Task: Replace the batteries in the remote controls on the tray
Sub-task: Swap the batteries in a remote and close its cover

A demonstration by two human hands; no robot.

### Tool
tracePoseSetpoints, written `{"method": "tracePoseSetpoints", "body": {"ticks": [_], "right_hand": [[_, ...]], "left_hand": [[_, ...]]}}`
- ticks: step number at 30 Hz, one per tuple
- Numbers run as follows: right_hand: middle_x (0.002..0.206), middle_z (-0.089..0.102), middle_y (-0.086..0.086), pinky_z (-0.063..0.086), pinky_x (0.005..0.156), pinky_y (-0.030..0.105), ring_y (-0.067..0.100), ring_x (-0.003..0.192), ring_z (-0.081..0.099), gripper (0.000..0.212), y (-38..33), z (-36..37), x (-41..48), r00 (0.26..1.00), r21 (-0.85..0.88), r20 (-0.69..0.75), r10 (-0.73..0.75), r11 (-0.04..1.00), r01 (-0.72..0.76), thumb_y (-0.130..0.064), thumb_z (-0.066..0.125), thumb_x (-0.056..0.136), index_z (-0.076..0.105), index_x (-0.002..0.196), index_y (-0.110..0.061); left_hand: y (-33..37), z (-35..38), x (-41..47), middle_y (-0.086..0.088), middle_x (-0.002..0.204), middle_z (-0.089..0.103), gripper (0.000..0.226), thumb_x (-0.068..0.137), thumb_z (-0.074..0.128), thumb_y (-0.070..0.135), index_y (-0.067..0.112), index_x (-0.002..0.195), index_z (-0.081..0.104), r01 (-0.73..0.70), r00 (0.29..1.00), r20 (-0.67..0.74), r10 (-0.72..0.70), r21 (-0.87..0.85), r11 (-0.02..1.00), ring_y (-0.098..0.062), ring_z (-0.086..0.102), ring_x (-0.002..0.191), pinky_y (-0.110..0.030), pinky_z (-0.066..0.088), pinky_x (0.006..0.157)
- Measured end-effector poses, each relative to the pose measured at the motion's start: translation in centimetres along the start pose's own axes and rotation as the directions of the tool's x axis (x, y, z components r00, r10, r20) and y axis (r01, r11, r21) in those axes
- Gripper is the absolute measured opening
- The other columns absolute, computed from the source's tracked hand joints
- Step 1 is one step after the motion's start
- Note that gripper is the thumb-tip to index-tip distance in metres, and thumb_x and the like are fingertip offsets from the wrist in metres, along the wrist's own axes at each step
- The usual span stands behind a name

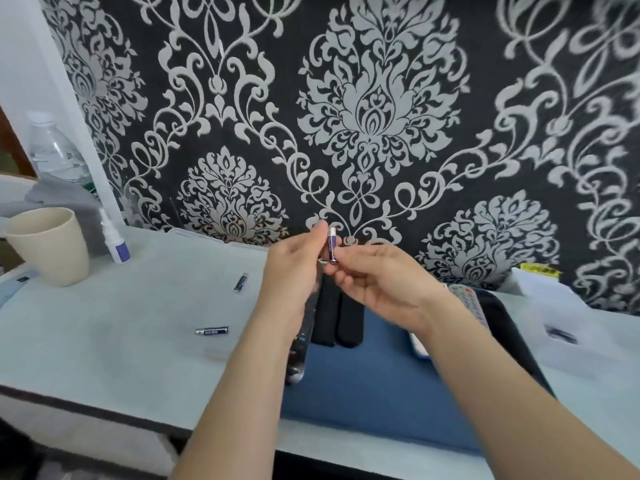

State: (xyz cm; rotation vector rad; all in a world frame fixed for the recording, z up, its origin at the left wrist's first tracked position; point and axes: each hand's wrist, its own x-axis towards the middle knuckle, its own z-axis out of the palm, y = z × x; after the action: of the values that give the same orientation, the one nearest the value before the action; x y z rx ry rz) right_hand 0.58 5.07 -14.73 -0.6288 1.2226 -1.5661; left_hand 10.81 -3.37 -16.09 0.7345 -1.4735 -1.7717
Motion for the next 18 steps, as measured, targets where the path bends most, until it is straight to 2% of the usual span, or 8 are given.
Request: {"method": "tracePoseSetpoints", "body": {"ticks": [4, 6, 7, 8, 9, 11, 14, 18], "right_hand": [[0.075, 0.07, 0.008, 0.053, 0.06, 0.016, 0.009, 0.06, 0.06, 0.015, 0.1, -1.6, -0.7, 0.999, -0.065, -0.045, 0.003, 0.998, -0.006, -0.017, 0.062, 0.093, 0.073, 0.09, -0.007], [0.074, 0.067, 0.004, 0.049, 0.057, 0.016, 0.008, 0.059, 0.056, 0.019, 0.4, -2.5, -0.4, 0.988, -0.244, -0.148, -0.033, 0.97, -0.004, -0.023, 0.061, 0.095, 0.072, 0.093, -0.008], [0.074, 0.064, 0.003, 0.047, 0.055, 0.016, 0.008, 0.058, 0.053, 0.019, 0.7, -3.0, 0.2, 0.97, -0.418, -0.226, -0.088, 0.908, -0.015, -0.024, 0.061, 0.095, 0.071, 0.096, -0.007], [0.075, 0.062, 0.001, 0.045, 0.056, 0.018, 0.009, 0.06, 0.052, 0.02, 1.1, -3.5, 0.8, 0.943, -0.636, -0.288, -0.164, 0.769, -0.06, -0.023, 0.06, 0.095, 0.07, 0.099, -0.007], [0.079, 0.061, 0.001, 0.044, 0.06, 0.021, 0.012, 0.067, 0.055, 0.021, 1.7, -3.9, 1.4, 0.925, -0.832, -0.296, -0.237, 0.54, -0.128, -0.024, 0.058, 0.093, 0.069, 0.103, -0.008], [0.1, 0.064, 0.007, 0.044, 0.074, 0.027, 0.023, 0.093, 0.061, 0.027, 3.1, -3.8, 2.4, 0.942, -0.963, -0.256, -0.218, 0.138, -0.23, -0.029, 0.055, 0.091, 0.062, 0.109, -0.01], [0.128, 0.052, 0.017, 0.045, 0.087, 0.037, 0.033, 0.117, 0.054, 0.04, 4.9, -3.0, 3.5, 0.958, -0.957, -0.277, -0.069, -0.066, -0.281, -0.03, 0.05, 0.094, 0.05, 0.127, -0.007], [0.125, 0.055, 0.013, 0.046, 0.082, 0.036, 0.031, 0.119, 0.048, 0.039, 4.6, -2.7, 3.9, 0.969, -0.945, -0.233, -0.078, -0.218, -0.245, -0.027, 0.059, 0.089, 0.055, 0.123, -0.008]], "left_hand": [[-0.9, 1.5, 0.0, -0.006, 0.074, 0.065, 0.02, 0.091, 0.062, 0.025, 0.01, 0.081, 0.071, 0.006, 1.0, 0.014, -0.006, -0.066, 0.998, -0.017, 0.052, 0.061, -0.028, 0.042, 0.058], [-1.2, 1.5, 0.3, -0.006, 0.068, 0.064, 0.017, 0.093, 0.056, 0.018, 0.008, 0.083, 0.065, 0.079, 0.994, -0.06, -0.092, -0.191, 0.978, -0.01, 0.041, 0.049, -0.018, 0.028, 0.041], [-1.3, 1.2, 0.5, -0.005, 0.065, 0.063, 0.014, 0.093, 0.054, 0.015, 0.007, 0.086, 0.063, 0.122, 0.985, -0.087, -0.151, -0.27, 0.955, -0.008, 0.039, 0.046, -0.016, 0.023, 0.037], [-1.4, 1.1, 0.6, -0.005, 0.063, 0.063, 0.012, 0.093, 0.053, 0.013, 0.006, 0.091, 0.062, 0.158, 0.975, -0.094, -0.202, -0.345, 0.925, -0.008, 0.039, 0.045, -0.014, 0.022, 0.036], [-1.6, 1.2, 0.7, -0.006, 0.06, 0.062, 0.012, 0.092, 0.053, 0.012, 0.004, 0.094, 0.063, 0.186, 0.967, -0.083, -0.239, -0.407, 0.894, -0.008, 0.042, 0.045, -0.013, 0.025, 0.035], [-2.0, 1.4, 0.6, -0.006, 0.06, 0.059, 0.016, 0.091, 0.054, 0.011, 0.004, 0.099, 0.066, 0.228, 0.959, -0.039, -0.28, -0.481, 0.847, -0.01, 0.048, 0.046, -0.012, 0.034, 0.035], [-2.6, 1.4, 0.8, -0.004, 0.063, 0.058, 0.02, 0.096, 0.05, 0.013, 0.004, 0.098, 0.068, 0.252, 0.957, -0.006, -0.289, -0.477, 0.842, -0.009, 0.054, 0.049, -0.012, 0.044, 0.04], [-3.3, 1.7, 1.4, 0.0, 0.064, 0.057, 0.026, 0.102, 0.043, 0.013, 0.009, 0.102, 0.068, 0.233, 0.97, 0.001, -0.244, -0.311, 0.922, -0.006, 0.051, 0.05, -0.013, 0.042, 0.041]]}}
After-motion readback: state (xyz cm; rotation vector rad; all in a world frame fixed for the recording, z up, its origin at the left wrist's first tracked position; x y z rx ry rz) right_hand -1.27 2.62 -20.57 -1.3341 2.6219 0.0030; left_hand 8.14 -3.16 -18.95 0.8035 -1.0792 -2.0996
